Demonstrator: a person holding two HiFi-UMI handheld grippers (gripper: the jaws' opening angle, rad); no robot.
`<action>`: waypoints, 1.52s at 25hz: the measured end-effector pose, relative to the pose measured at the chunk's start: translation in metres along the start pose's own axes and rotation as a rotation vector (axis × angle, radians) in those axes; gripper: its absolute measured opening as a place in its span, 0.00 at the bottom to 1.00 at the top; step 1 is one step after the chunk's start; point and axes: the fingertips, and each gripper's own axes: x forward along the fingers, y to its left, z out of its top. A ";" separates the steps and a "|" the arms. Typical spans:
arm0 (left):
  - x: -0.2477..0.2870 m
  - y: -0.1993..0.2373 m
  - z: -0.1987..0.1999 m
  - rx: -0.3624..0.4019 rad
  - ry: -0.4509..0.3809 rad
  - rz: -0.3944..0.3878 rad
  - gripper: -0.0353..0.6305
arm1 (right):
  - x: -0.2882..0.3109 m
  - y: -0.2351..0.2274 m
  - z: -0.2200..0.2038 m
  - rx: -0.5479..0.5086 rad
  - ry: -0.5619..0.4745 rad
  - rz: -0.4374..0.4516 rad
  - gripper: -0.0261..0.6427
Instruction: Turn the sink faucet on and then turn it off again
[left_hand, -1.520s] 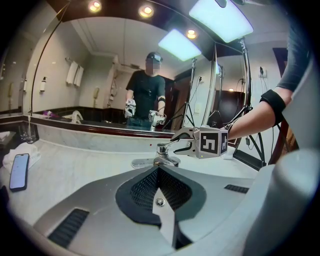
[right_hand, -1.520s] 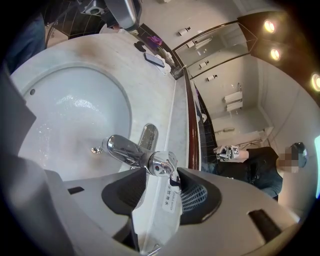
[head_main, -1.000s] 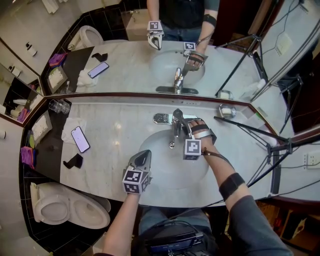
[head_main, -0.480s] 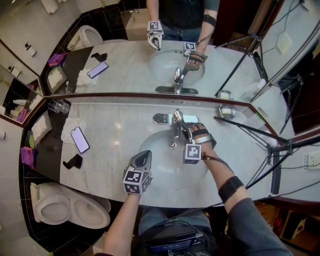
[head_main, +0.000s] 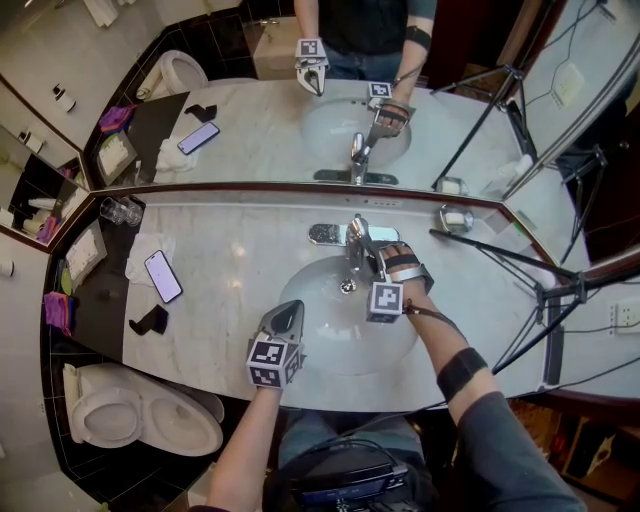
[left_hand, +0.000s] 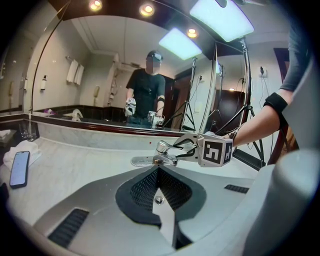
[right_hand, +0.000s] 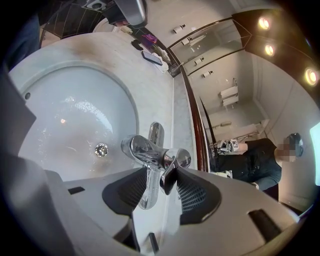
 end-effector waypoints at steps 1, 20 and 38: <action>-0.002 -0.001 0.000 0.002 -0.001 0.000 0.03 | 0.000 0.000 0.000 0.003 0.007 0.005 0.32; -0.049 -0.010 0.030 0.068 -0.050 0.008 0.03 | -0.115 -0.006 0.007 0.457 -0.036 -0.045 0.26; -0.069 -0.023 0.053 0.121 -0.086 -0.028 0.03 | -0.205 0.002 -0.040 1.105 -0.121 -0.092 0.06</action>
